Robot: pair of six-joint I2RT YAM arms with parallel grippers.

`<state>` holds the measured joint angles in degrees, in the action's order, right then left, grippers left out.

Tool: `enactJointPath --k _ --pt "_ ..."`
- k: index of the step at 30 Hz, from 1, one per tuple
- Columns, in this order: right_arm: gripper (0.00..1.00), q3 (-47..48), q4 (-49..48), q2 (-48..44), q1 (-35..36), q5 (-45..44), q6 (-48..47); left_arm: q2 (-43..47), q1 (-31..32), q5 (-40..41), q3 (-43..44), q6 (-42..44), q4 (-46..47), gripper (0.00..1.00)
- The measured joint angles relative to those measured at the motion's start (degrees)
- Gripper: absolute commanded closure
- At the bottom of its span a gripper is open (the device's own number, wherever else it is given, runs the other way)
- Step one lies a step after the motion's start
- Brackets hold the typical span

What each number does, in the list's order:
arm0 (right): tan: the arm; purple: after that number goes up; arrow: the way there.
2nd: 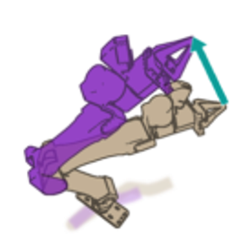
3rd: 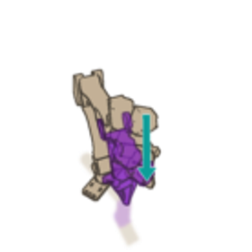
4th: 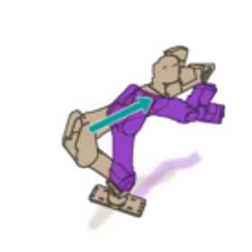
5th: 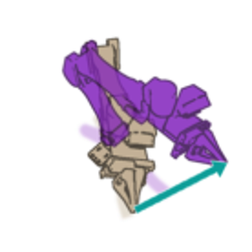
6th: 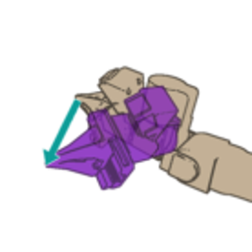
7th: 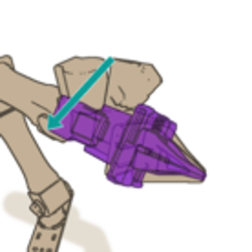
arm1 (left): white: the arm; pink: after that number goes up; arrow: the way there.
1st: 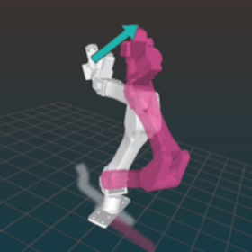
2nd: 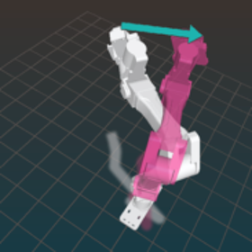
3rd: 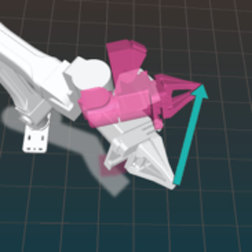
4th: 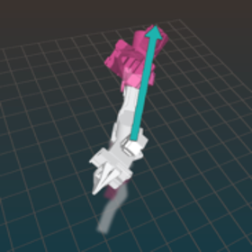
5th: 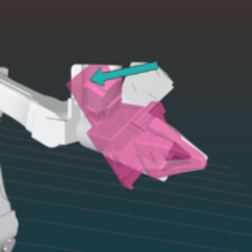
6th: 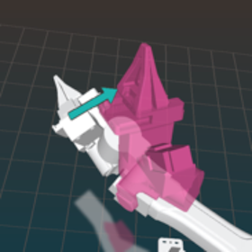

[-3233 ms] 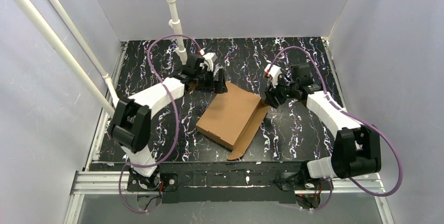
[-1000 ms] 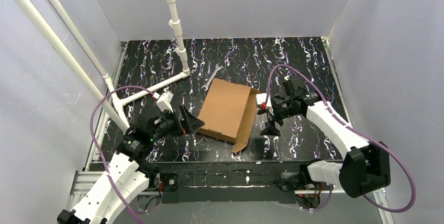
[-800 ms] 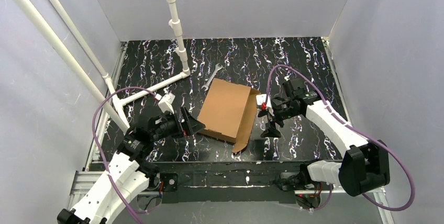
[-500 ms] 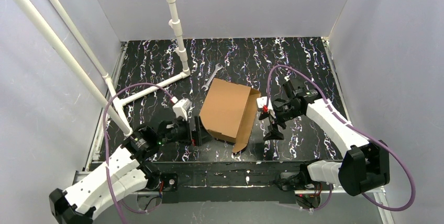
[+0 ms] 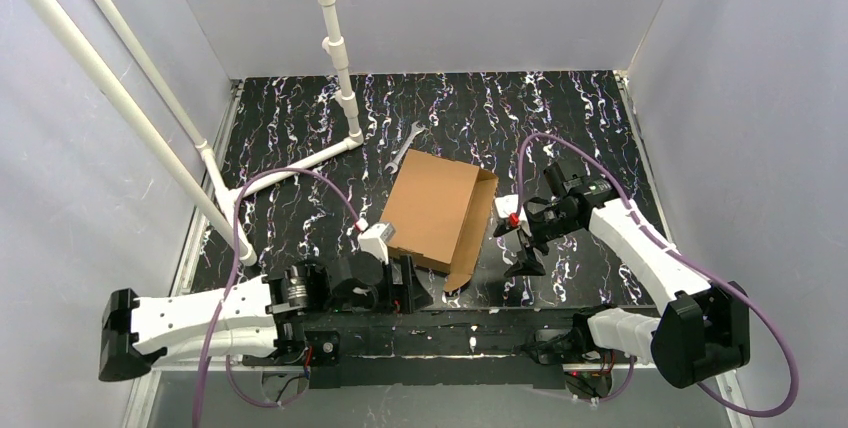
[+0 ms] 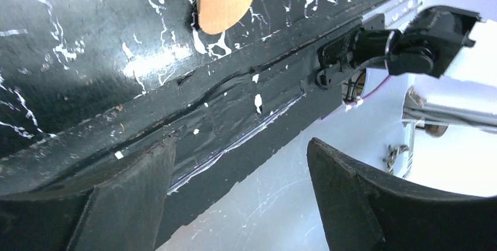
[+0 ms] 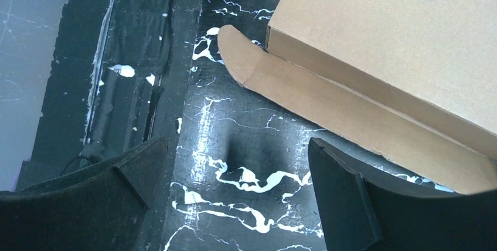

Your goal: Fold the paper box

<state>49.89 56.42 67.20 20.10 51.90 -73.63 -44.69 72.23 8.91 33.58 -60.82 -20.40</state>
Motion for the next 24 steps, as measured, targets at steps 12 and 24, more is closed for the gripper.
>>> enactJointPath --k 12,24 --pt "0.04 -6.2 -3.2 -0.9 0.9 3.3 -6.7 -8.5 3.7 9.2 -11.8 -18.1 15.7 0.37" --pt "0.25 -13.5 -13.2 -0.5 11.6 5.0 -15.8 -17.6 3.7 11.6 -9.8 -23.7 22.4 0.57"
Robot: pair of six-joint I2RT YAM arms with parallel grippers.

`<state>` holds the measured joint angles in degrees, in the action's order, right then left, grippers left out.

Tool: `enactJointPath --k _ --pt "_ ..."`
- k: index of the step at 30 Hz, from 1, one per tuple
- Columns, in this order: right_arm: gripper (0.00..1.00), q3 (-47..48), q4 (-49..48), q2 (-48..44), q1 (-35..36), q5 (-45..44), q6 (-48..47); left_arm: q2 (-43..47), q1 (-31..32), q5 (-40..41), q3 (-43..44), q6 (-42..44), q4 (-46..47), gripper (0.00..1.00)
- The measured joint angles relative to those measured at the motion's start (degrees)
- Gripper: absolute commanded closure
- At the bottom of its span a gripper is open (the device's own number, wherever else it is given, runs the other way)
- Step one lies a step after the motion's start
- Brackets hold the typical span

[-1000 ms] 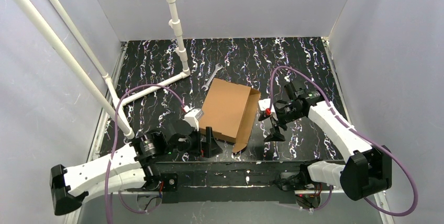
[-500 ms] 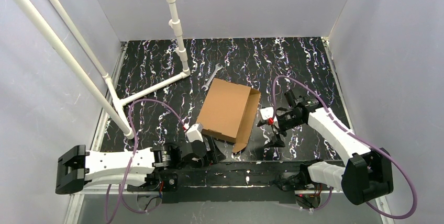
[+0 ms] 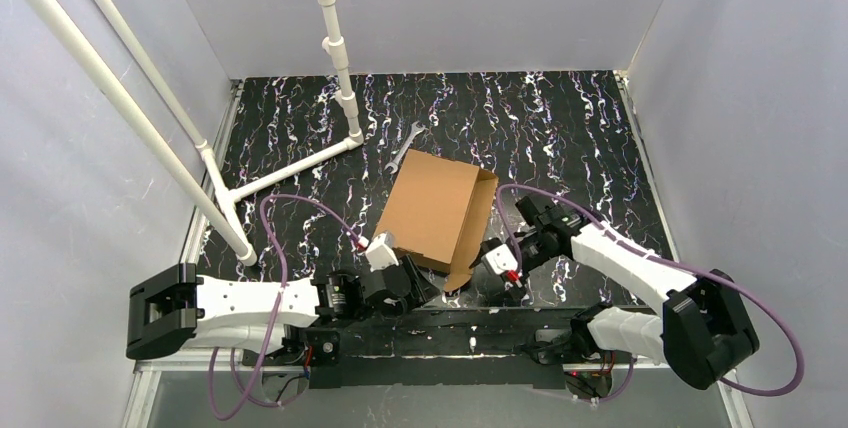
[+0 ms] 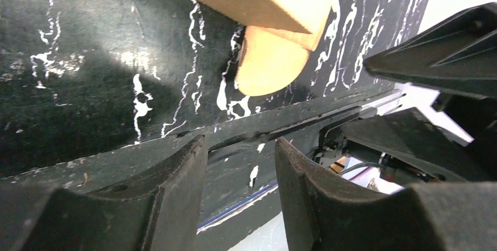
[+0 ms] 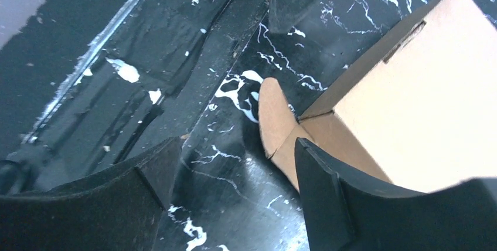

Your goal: Fold the paper box

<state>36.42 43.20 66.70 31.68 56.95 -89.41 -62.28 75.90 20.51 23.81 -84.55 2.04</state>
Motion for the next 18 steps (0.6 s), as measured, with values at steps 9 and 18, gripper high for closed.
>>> enactJointPath --k 9,18 --pt "0.38 -3.5 -14.8 -0.3 7.7 -5.0 6.5 -2.2 0.0 3.3 5.9 2.0 -5.6 0.65" --pt "0.49 -4.4 -21.8 2.4 16.2 -10.2 8.7 -3.2 0.0 5.1 5.0 2.3 -5.4 0.69"
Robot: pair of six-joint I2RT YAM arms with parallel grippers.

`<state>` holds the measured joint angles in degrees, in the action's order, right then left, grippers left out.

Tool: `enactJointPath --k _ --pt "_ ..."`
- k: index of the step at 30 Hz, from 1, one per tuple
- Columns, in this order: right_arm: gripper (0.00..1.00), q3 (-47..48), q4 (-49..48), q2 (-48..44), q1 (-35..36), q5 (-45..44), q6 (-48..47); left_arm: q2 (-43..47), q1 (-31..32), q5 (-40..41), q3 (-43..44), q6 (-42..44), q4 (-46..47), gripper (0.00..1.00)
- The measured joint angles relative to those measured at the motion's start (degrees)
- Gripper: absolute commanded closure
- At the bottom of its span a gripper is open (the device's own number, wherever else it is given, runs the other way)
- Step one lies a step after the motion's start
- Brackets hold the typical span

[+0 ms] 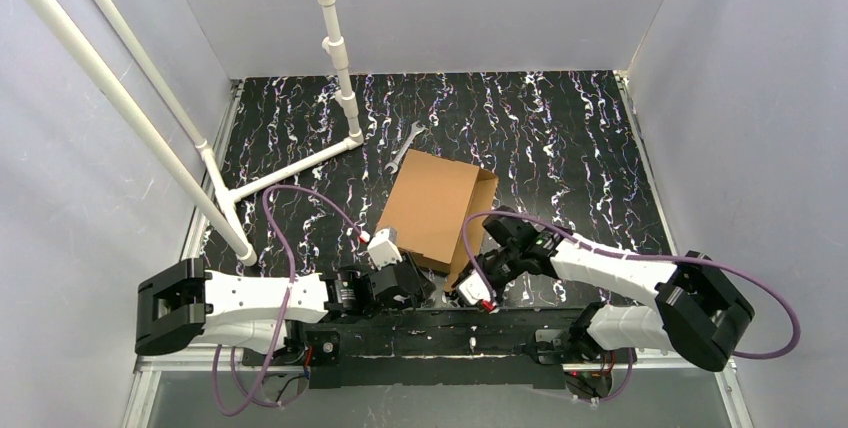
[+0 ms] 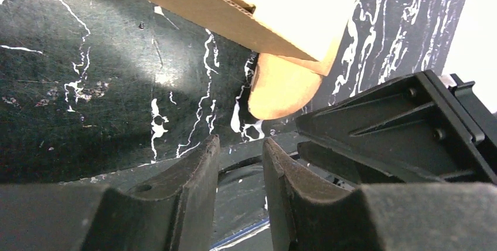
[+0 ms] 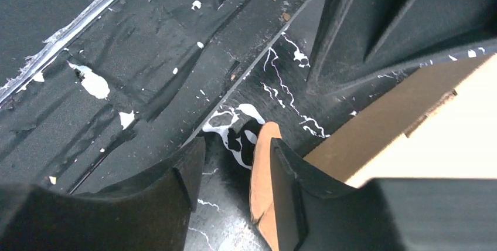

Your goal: Fold the paper box

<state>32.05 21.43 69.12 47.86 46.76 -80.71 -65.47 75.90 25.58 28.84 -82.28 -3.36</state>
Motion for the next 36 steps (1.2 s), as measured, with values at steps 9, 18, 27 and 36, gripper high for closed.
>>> enactJointPath --k 9,18,27,36 --pt "0.65 0.0 -4.2 3.3 4.3 -5.3 2.6 -4.2 0.0 -0.2 -0.7 0.0 4.2 0.71" --pt "0.7 0.0 -7.1 5.2 4.7 -7.8 6.2 -6.4 0.0 -2.0 -1.1 0.1 7.2 0.71" --pt "0.79 0.1 -8.9 6.3 4.6 -8.7 12.1 -6.2 0.0 -2.5 -1.2 0.8 7.6 0.71" --pt "0.84 2.3 -7.7 6.3 0.5 -6.6 15.7 -1.0 0.0 -2.4 -2.9 2.6 7.8 0.68"
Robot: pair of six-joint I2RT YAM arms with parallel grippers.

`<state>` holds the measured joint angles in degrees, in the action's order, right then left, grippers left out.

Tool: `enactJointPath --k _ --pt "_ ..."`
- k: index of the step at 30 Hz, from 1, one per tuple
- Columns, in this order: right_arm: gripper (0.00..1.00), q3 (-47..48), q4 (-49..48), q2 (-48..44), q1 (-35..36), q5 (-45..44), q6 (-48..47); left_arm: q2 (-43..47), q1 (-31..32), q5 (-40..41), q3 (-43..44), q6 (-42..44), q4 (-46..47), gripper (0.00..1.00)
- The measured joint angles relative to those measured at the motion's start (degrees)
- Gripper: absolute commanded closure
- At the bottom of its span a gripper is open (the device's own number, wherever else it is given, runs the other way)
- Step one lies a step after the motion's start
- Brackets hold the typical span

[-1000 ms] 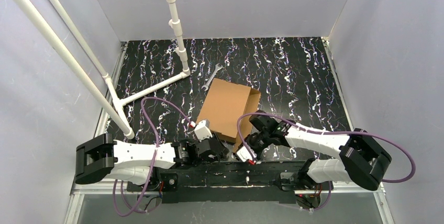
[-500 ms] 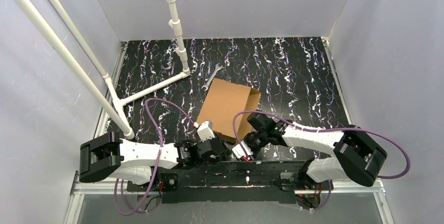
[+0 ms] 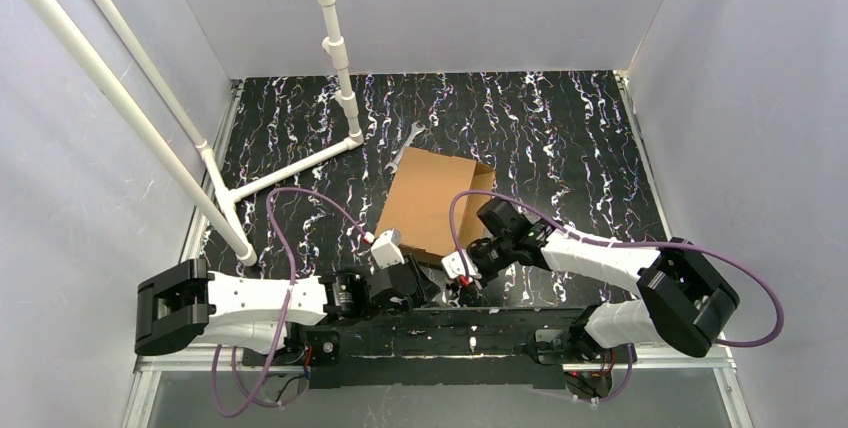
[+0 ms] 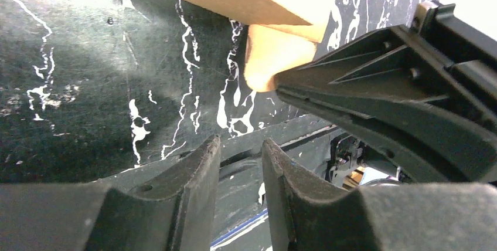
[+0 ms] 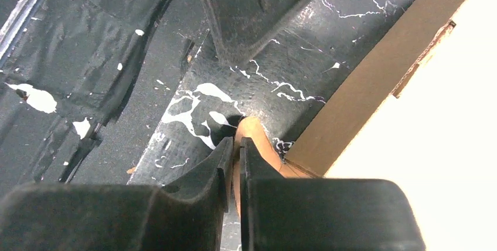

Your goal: Fold the paper box

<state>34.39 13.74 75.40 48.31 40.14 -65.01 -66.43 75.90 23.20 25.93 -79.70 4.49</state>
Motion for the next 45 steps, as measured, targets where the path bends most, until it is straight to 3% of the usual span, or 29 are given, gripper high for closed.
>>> enactJointPath --k 7,15,18,23,25,29,34,39,45 --pt "0.85 1.0 3.2 0.0 -2.3 3.4 -0.1 1.6 0.0 0.0 -2.0 1.6 -0.2 0.67" --pt "0.83 1.0 6.5 0.0 -7.1 5.1 -0.7 8.6 0.0 1.4 -1.9 11.5 -1.6 0.59" --pt "0.7 1.1 7.8 -0.3 -8.9 5.3 -1.2 11.6 -0.6 2.1 -1.8 14.9 -3.5 0.55" --pt "0.39 4.6 15.3 -0.8 -9.7 5.9 -4.5 16.0 -1.4 3.5 -1.8 19.3 -6.8 0.53" --pt "0.34 6.8 18.5 -0.9 -9.2 6.6 -6.9 17.2 -1.5 3.8 -1.8 20.2 -7.2 0.51" --pt "0.36 8.5 20.9 -1.9 -7.1 6.0 -10.2 20.5 -1.8 5.0 -2.0 20.0 -8.2 0.43" --pt "0.43 5.8 17.8 -3.8 -3.2 1.7 -10.3 23.6 -4.1 6.6 -2.3 17.6 -9.6 0.41" --pt "0.48 2.4 11.7 -3.8 0.0 -3.5 -8.7 20.3 -11.0 6.0 0.2 16.9 -14.8 0.41" --pt "0.53 -0.3 4.6 -3.8 2.5 -10.0 -6.8 16.0 -14.0 5.5 3.6 17.6 -17.4 0.42"
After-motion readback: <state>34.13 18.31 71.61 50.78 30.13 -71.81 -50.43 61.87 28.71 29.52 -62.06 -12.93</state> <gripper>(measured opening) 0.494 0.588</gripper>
